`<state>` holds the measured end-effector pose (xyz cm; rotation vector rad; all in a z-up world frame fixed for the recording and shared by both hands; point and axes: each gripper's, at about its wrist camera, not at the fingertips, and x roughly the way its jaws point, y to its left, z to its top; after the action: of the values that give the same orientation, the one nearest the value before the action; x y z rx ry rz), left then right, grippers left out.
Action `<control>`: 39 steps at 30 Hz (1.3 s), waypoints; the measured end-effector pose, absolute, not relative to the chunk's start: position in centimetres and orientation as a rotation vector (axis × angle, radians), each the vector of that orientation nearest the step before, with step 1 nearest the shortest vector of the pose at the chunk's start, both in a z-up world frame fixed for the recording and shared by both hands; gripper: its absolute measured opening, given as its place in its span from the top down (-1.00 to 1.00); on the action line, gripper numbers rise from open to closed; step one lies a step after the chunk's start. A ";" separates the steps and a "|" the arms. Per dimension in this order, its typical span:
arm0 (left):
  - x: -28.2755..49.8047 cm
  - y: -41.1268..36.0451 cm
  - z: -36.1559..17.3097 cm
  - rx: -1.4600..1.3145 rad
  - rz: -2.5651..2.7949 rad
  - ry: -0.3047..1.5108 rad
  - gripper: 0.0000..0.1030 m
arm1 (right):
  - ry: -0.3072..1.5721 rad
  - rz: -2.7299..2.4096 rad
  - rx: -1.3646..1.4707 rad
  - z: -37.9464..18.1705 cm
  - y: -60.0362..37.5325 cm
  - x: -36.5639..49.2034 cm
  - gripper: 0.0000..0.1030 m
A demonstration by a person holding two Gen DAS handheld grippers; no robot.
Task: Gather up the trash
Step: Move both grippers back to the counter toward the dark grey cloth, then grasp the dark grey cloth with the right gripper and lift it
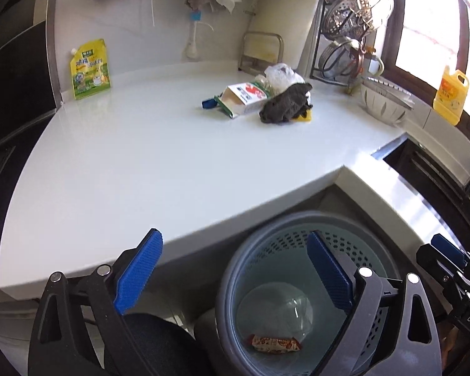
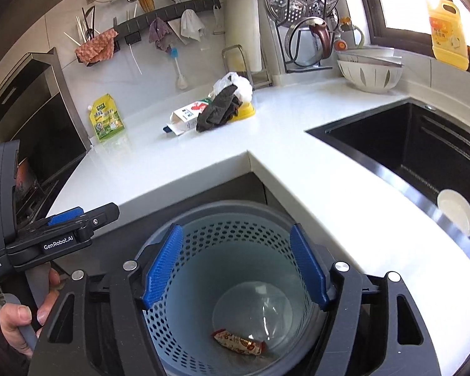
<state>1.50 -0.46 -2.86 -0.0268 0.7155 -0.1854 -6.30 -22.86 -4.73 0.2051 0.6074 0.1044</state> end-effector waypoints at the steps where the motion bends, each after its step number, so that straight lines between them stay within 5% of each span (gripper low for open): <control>1: 2.1 -0.3 -2.2 -0.029 -0.183 0.698 -0.79 | 0.599 0.110 0.204 -4.2 -22.8 -5.5 -0.34; 13: 11.2 1.3 1.7 -0.013 -0.132 0.595 -0.85 | 0.539 0.098 0.148 -1.1 -20.7 5.5 -0.44; 39: 19.9 4.0 -0.7 -0.023 -0.115 0.665 -0.88 | 0.697 -0.014 0.089 -4.2 -16.1 21.8 -0.43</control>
<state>19.89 4.03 -0.70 -0.0227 0.6651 -0.1150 21.84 -16.06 -4.17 0.0894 0.6970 -0.0143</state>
